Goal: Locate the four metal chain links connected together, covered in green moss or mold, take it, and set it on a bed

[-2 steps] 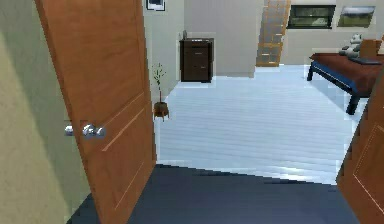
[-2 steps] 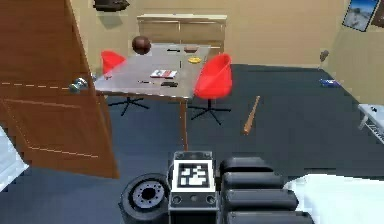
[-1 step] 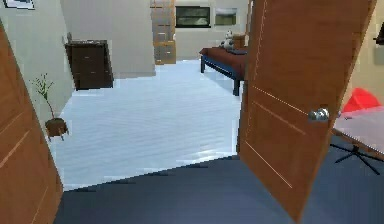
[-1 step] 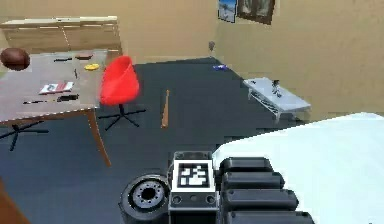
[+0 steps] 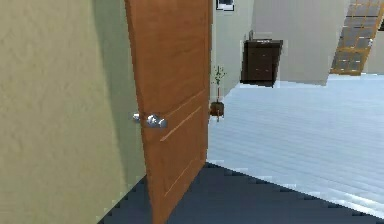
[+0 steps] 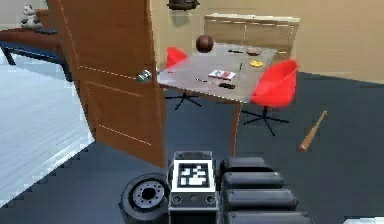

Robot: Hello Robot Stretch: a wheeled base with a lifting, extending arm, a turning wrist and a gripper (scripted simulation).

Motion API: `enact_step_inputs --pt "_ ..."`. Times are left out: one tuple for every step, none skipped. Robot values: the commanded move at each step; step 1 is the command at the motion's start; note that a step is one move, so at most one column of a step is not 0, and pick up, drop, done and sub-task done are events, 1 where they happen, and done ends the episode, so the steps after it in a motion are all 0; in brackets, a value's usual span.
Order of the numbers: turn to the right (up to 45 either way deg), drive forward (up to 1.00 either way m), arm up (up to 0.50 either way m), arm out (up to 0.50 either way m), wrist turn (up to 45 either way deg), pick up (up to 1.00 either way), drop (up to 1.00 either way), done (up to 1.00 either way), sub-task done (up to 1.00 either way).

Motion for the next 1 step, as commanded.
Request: enact_step_inputs --pt "-45.0 0.00 0.00 0.00 0.0 0.00 0.00 0.00 0.00"
